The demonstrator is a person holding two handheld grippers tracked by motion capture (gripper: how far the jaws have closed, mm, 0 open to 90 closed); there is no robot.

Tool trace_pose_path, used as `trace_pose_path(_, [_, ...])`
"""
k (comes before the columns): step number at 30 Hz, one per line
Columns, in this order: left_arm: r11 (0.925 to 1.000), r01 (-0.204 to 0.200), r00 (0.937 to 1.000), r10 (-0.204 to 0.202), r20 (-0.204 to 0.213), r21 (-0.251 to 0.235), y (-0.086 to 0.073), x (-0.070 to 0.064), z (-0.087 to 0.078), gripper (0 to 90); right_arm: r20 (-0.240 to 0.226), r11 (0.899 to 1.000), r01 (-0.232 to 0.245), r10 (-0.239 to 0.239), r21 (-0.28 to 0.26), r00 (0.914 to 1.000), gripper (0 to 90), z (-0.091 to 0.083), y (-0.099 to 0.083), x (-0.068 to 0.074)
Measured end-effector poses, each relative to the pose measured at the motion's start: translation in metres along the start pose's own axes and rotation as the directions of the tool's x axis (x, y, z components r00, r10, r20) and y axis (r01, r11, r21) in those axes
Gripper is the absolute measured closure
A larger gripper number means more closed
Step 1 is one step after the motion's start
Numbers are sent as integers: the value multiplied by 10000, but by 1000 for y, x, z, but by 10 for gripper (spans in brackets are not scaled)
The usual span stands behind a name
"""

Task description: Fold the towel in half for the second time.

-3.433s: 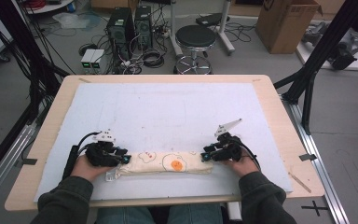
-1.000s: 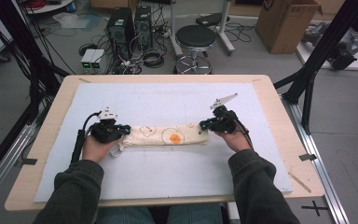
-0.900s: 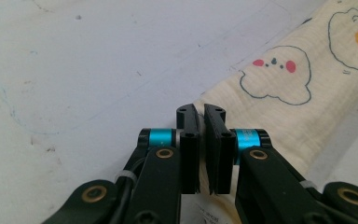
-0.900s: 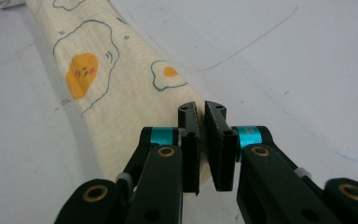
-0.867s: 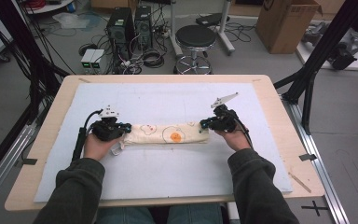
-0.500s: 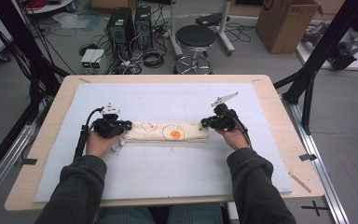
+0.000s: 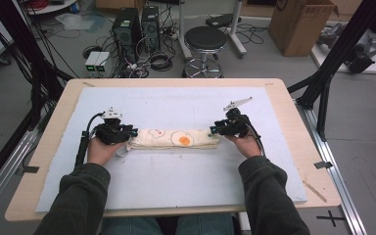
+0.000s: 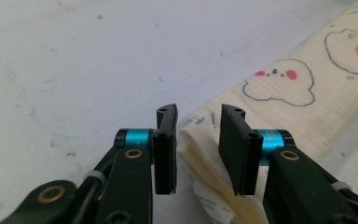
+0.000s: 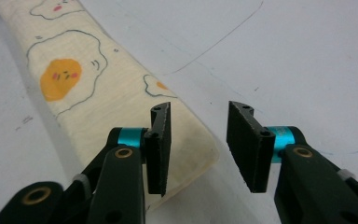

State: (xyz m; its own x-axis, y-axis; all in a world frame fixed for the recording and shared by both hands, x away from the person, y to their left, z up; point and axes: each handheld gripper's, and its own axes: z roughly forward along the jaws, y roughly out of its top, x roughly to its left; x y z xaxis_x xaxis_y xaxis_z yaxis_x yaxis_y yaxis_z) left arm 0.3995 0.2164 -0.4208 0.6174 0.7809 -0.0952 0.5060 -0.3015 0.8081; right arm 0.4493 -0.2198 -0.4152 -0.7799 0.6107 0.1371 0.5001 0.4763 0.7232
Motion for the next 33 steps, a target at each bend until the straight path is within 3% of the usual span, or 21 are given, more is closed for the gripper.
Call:
trace_pose_path(4, [9998,-178,9997,178,189,-26,1,-4,-5,659,-39,9997,28,-29,-254,10000,569,-7,1,3])
trace_pose_path(9, [9987,-492,9975,485,511,127,-2,-11,-8,663,-559,9983,349,-375,-477,9977,564,-10,3,12])
trace_pose_path(18, [9950,-787,9935,731,876,621,-13,-17,-5,661,-861,9982,556,-537,202,9948,552,2,-6,18])
trace_pose_path(33, [9901,-984,9921,898,871,999,-16,-20,2,659,-579,9949,698,-656,722,9962,538,11,-12,19])
